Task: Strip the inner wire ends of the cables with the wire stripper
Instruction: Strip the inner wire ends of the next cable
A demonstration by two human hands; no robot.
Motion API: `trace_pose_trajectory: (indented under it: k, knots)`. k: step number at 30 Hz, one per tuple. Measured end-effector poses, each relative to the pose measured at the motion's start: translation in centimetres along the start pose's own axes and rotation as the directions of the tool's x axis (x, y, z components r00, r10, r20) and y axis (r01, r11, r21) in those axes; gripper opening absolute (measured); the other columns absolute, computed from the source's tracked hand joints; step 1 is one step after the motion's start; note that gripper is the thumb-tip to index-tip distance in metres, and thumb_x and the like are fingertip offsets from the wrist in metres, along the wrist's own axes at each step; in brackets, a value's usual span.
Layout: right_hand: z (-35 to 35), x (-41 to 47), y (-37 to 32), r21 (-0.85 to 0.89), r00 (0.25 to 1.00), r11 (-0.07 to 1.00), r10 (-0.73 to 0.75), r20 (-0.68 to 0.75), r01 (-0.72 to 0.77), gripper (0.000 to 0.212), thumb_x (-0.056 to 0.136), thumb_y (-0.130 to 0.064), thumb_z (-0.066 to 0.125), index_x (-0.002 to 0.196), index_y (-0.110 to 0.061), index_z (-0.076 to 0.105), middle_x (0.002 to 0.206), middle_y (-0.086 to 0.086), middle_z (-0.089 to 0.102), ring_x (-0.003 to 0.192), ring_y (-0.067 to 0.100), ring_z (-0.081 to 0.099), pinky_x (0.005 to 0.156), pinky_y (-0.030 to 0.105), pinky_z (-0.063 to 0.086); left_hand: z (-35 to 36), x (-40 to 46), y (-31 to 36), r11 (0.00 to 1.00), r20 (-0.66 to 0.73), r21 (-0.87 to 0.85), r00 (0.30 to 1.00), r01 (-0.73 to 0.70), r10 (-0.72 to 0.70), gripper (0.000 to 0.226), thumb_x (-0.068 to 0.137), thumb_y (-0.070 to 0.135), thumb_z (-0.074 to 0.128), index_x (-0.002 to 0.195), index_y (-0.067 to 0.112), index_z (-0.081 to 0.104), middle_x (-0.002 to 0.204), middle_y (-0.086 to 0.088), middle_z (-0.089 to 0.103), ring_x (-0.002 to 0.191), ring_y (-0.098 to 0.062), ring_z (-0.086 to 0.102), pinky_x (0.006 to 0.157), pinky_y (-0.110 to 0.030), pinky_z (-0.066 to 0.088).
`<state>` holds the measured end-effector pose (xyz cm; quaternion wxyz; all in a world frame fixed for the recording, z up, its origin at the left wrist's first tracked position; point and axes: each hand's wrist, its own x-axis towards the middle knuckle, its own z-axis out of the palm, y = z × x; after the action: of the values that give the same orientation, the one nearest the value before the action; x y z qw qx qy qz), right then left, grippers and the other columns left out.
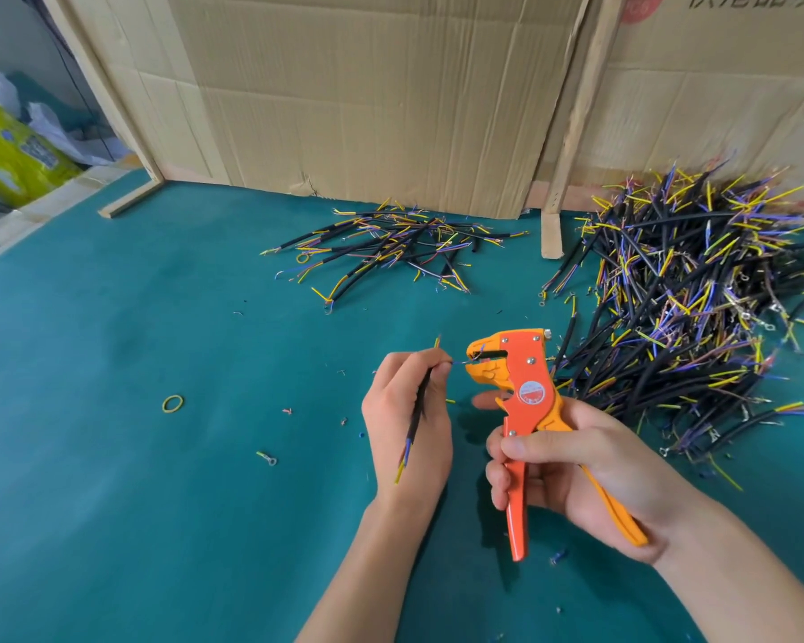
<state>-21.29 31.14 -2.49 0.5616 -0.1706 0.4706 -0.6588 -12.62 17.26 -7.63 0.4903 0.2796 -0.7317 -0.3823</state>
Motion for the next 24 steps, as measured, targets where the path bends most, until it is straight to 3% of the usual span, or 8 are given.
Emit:
trace_pose_trajectory:
  k: [7,16,20,24]
  knots:
    - [0.1,0.2,0.3,-0.01,1.0,1.0,-0.006,-0.004,0.006,0.058,0.073,-0.001,0.079,0.128,0.0,0.061,0.077,0.018,0.051,0.062,0.034,0.052,0.059,0.044,0.051,-0.1,0.0,0.1,1.0,0.02,-0.005,1.0,-0.001,0.001,0.016,0.094,0.003,0.065,0.09,0.016,0.073,0.085,0.008,0.063,0.08,-0.014,0.06,0.068,-0.021,0.045]
    - [0.6,0.1,0.3,0.01,0.998,0.998,-0.056,-0.018,0.056,0.052,0.081,-0.009,0.076,0.128,0.0,0.059,0.065,0.011,0.042,0.047,0.023,0.039,0.044,0.032,0.039,0.1,0.2,0.4,0.999,0.015,-0.037,1.0,0.008,-0.007,0.012,0.09,0.002,0.07,0.087,0.013,0.074,0.082,0.01,0.067,0.076,-0.007,0.06,0.068,-0.011,0.041]
    - [0.8,0.1,0.4,-0.008,0.996,0.996,-0.086,-0.026,0.086,0.043,0.082,-0.014,0.079,0.121,-0.004,0.065,0.062,0.008,0.04,0.042,0.019,0.036,0.041,0.028,0.037,0.0,0.2,0.3,0.981,0.041,-0.158,0.994,0.11,-0.104,0.007,0.09,0.011,0.073,0.085,0.016,0.075,0.081,0.01,0.071,0.077,-0.015,0.065,0.067,-0.026,0.049]
    - [1.2,0.7,0.9,-0.02,0.982,0.993,-0.115,-0.149,0.113,0.053,0.069,-0.024,0.08,0.112,0.003,0.065,0.058,0.003,0.031,0.037,0.013,0.028,0.036,0.02,0.03,0.0,0.3,0.3,0.965,0.099,-0.197,0.983,0.171,-0.154,0.007,0.088,0.009,0.076,0.087,0.015,0.079,0.087,0.004,0.07,0.082,-0.019,0.067,0.071,-0.031,0.053]
